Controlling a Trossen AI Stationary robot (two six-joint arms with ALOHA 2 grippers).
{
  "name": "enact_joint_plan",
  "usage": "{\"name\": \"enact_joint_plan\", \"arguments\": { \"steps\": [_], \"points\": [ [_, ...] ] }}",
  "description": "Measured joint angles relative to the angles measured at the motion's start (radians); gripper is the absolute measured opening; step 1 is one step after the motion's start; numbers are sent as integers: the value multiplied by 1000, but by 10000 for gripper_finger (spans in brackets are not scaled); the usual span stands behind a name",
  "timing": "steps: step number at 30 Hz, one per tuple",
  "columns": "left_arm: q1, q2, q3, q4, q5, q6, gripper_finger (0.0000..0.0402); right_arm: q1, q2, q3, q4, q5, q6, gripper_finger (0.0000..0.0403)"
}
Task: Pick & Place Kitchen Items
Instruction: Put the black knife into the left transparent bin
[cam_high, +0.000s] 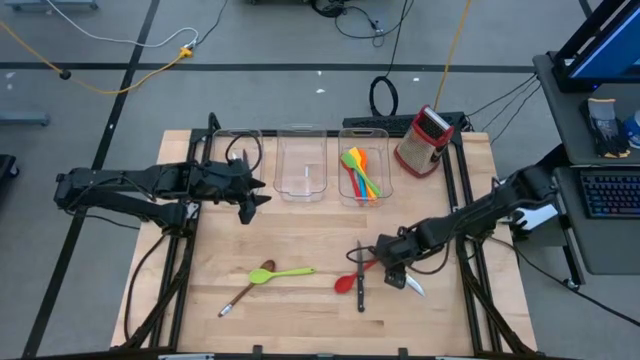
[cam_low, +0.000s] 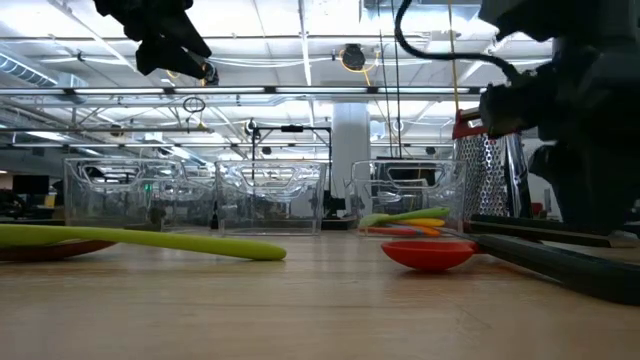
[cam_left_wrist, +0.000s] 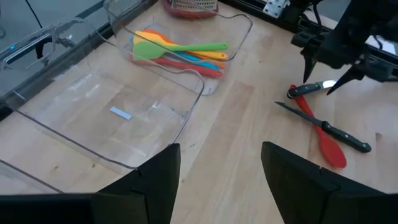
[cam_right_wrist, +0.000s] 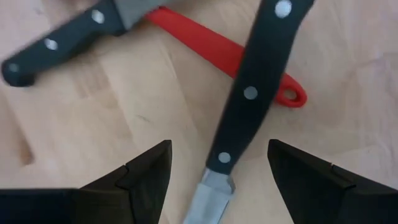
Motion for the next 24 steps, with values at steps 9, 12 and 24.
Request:
{"name": "enact_joint_plan", "arguments": {
  "steps": [9, 12, 24],
  "points": [
    [0, 0, 0, 0, 0, 19, 230, 5, 108, 5, 6, 10, 47, 260],
    [0, 0, 0, 0, 0, 20, 230, 5, 136, 4, -11, 11, 52, 252],
    [0, 0, 0, 1, 1, 84, 230, 4, 145, 2, -64, 20, 89, 108]
  ]
}}
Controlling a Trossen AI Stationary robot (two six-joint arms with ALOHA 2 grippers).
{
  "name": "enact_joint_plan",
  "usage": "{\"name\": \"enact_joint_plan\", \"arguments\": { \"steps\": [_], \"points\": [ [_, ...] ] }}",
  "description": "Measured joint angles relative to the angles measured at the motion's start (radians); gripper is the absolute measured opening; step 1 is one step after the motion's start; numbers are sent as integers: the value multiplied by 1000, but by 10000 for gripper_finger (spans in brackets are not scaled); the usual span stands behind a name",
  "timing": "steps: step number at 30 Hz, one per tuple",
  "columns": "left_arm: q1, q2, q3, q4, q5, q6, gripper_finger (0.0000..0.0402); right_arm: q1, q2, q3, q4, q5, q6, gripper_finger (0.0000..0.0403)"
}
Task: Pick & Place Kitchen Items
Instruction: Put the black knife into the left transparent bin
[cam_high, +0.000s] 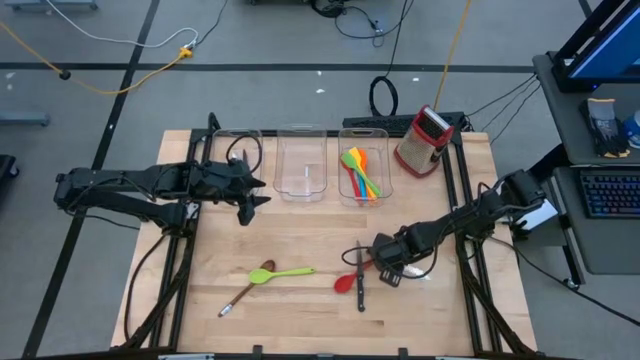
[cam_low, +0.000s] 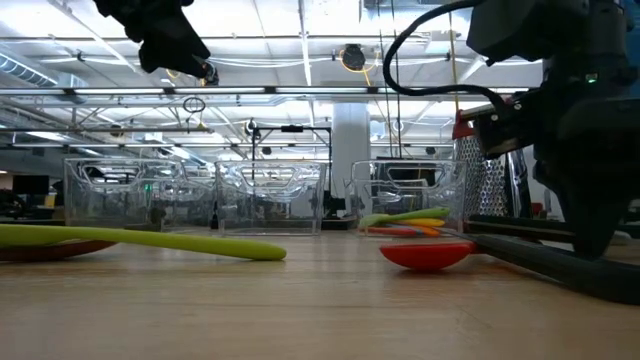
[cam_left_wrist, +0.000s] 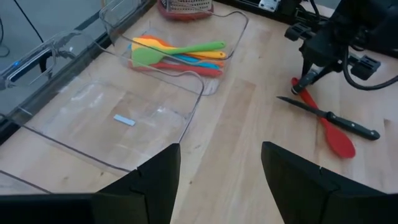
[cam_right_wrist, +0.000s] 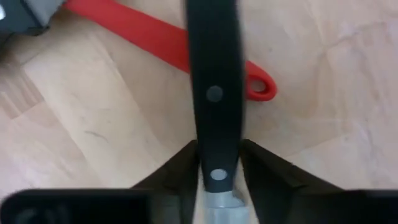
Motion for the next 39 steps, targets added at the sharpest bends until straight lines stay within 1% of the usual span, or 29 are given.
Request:
{"name": "enact_joint_plan", "arguments": {
  "steps": [3, 4, 8, 10, 18, 20, 23, 25, 28, 33, 39],
  "points": [
    [0, 0, 0, 0, 0, 22, 230, 0, -9, -1, 0, -2, 17, 70],
    [0, 0, 0, 0, 0, 28, 230, 0, -16, -1, 2, -3, 25, 67],
    [0, 0, 0, 0, 0, 39, 230, -1, -75, -3, 13, -5, 38, 67],
    [0, 0, 0, 2, 0, 31, 230, 1, -113, -8, -15, -41, 59, 67],
    [0, 0, 0, 71, 0, 5, 230, 2, -316, -5, -43, -52, 117, 67],
    [1, 0, 0, 114, 0, -11, 230, 2, -362, -4, -13, -38, 113, 67],
    [0, 0, 0, 189, 0, -46, 230, 1, -415, -4, 37, 20, 93, 67],
    [0, 0, 0, 237, 0, -90, 230, -1, -443, -3, 96, 68, 63, 67],
    [1, 0, 0, 289, 0, -196, 230, -9, -467, -3, 168, 132, -10, 67],
    [1, 0, 0, 311, 3, -360, 230, -42, -473, -3, 296, 221, -177, 67],
    [-1, 0, 0, 317, 82, -538, 230, -111, -469, -3, 488, 277, -443, 67]
  ]
}}
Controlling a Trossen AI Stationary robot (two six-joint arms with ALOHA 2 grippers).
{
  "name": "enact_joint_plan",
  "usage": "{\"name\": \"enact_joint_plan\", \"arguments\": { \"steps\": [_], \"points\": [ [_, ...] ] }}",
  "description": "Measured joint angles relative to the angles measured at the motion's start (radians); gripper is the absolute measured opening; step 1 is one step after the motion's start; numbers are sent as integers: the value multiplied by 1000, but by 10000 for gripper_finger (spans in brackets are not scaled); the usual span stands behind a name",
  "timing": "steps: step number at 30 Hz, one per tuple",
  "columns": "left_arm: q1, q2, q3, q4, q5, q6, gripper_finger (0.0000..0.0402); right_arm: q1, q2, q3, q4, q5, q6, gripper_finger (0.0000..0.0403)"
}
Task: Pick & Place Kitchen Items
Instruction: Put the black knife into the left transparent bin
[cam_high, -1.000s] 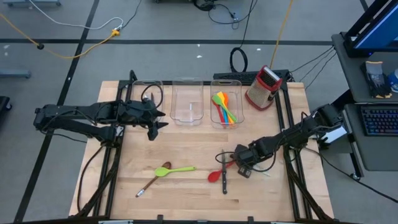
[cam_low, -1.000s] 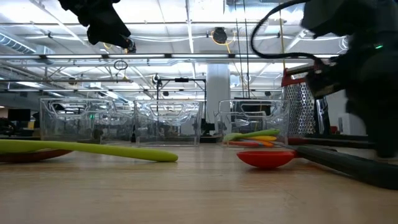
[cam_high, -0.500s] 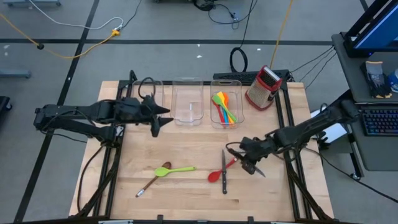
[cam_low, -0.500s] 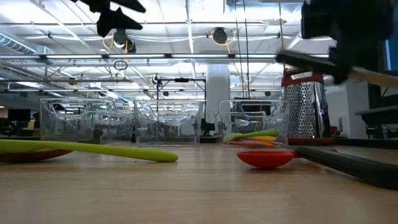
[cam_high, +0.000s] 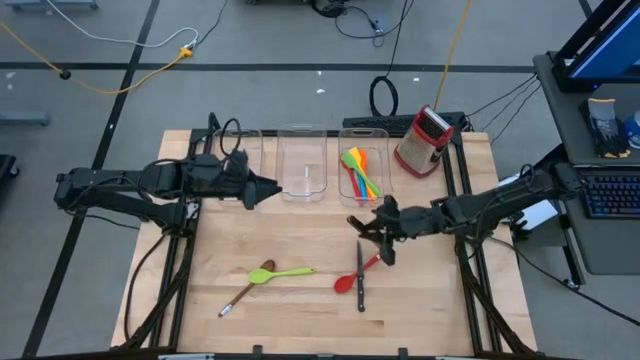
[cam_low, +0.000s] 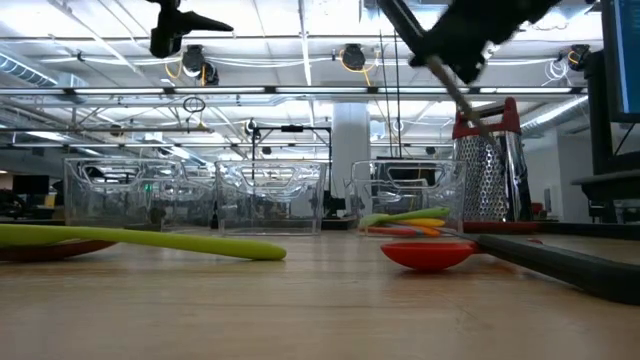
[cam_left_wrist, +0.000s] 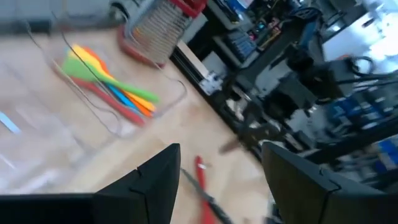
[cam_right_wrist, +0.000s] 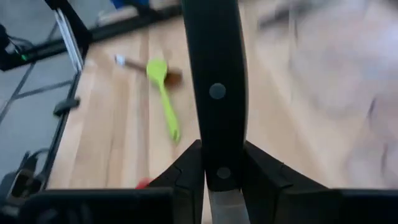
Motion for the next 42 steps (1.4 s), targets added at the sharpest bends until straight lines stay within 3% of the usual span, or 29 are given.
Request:
{"name": "enact_joint_plan", "arguments": {
  "steps": [9, 15, 27, 42],
  "points": [
    [-44, 58, 0, 56, 25, -229, 230, -89, -1, 1, 303, 1, -453, 67],
    [-60, 134, 0, 204, 28, -306, 230, -113, -1, 1, 321, 15, -703, 67],
    [-60, 231, 0, 404, 52, -417, 230, -114, -1, 1, 328, 231, -1133, 67],
    [-59, 402, 0, 577, 93, -519, 230, -125, 76, 1, 395, 237, -1463, 67]
  ]
}}
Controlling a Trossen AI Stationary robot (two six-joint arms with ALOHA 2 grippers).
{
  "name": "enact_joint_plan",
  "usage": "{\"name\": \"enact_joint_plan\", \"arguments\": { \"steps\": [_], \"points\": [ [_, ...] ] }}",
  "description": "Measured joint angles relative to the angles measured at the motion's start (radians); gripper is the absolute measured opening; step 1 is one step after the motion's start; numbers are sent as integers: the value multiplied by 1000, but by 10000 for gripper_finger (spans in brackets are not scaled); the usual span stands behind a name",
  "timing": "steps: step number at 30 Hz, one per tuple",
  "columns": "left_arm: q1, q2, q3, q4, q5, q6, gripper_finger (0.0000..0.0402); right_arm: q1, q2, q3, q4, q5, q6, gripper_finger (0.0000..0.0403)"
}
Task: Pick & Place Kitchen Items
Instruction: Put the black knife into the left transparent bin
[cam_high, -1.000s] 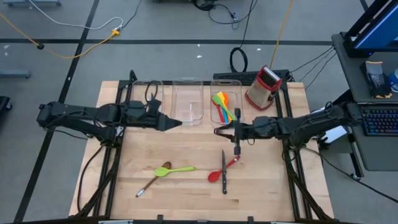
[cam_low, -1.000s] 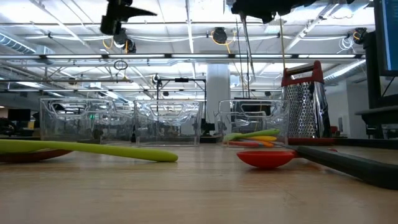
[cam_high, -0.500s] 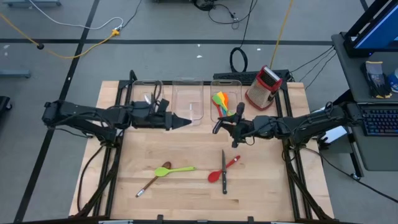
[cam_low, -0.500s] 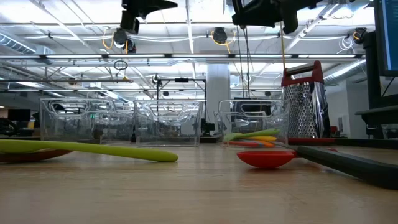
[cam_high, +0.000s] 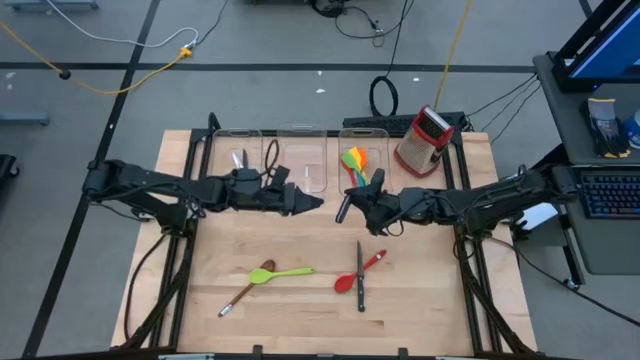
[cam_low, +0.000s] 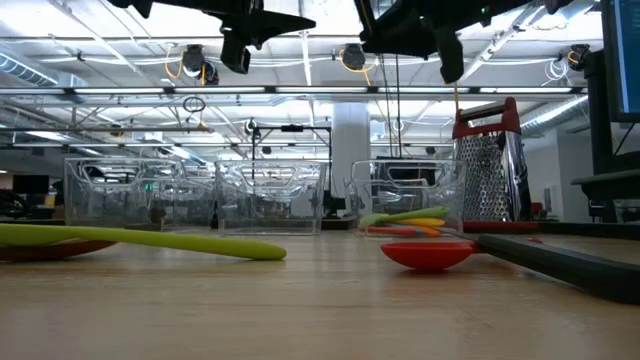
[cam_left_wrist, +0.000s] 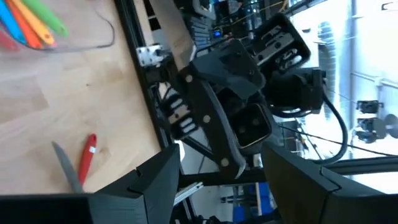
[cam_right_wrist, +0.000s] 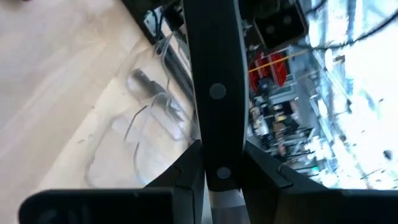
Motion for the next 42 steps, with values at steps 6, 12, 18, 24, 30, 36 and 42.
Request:
{"name": "enact_joint_plan", "arguments": {
  "steps": [6, 12, 18, 24, 30, 36, 42],
  "points": [
    [0, 31, 0, 7, 17, -31, 230, -1, 88, 59, 29, 1, -94, 67],
    [0, 30, 1, -5, 27, -26, 230, -1, 194, 162, 24, 16, -176, 67],
    [0, 30, 1, -29, 61, -19, 230, -1, 286, 245, 32, 24, -228, 67],
    [0, 30, 1, -58, 89, -10, 230, -1, 304, 278, 36, 21, -236, 67],
    [8, 30, 1, -72, 118, -4, 230, -1, 305, 279, 46, 22, -238, 67],
    [29, 30, 1, -64, 142, -5, 229, 1, 305, 279, 30, 21, -235, 67],
    [34, 30, 1, -54, 152, -33, 229, 1, 305, 279, 29, 20, -239, 67]
  ]
}}
